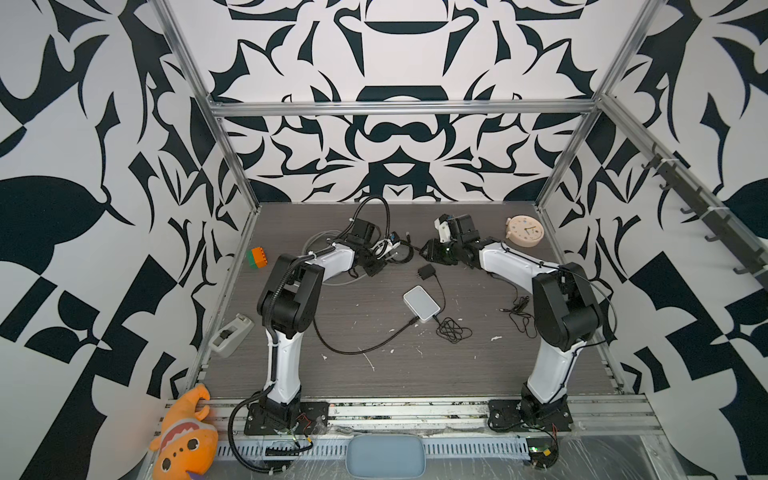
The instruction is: Insert the plug into the switch port
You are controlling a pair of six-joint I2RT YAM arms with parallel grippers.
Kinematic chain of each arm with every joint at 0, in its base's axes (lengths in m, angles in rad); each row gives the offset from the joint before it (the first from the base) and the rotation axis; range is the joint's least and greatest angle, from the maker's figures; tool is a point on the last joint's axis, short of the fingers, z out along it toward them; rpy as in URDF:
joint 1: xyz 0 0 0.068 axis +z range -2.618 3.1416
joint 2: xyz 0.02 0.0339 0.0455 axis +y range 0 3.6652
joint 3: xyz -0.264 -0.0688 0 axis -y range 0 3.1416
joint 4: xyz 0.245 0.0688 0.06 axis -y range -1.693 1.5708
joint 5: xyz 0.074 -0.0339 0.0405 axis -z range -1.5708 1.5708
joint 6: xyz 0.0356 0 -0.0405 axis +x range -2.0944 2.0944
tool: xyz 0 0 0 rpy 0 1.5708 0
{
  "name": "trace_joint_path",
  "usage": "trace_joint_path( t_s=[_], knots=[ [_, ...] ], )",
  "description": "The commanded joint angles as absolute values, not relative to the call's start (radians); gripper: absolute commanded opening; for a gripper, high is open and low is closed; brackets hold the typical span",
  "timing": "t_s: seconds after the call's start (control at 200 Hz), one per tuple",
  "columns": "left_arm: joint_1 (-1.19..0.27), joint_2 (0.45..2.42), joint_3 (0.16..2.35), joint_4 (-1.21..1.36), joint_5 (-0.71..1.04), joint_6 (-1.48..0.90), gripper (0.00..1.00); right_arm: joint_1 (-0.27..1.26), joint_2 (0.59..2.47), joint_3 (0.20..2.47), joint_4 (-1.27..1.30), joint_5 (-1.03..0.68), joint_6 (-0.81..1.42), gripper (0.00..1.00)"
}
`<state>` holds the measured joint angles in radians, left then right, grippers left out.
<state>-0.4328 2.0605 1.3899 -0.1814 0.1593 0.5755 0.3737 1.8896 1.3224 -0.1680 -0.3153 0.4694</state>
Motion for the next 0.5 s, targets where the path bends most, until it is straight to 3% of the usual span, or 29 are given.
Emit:
trace_joint_path(
  t_s=[0.0, 0.495],
  knots=[
    [-0.414, 2.094, 1.450, -0.138, 0.165, 0.575, 0.01, 0.376, 1.927, 1.415, -0.225, -0.250, 0.357, 0.45],
    [-0.377, 2.222, 1.664, -0.274, 0.248, 0.503, 0.12, 0.403, 2.141, 1.641, -0.355, -0.123, -0.055, 0.52]
  ],
)
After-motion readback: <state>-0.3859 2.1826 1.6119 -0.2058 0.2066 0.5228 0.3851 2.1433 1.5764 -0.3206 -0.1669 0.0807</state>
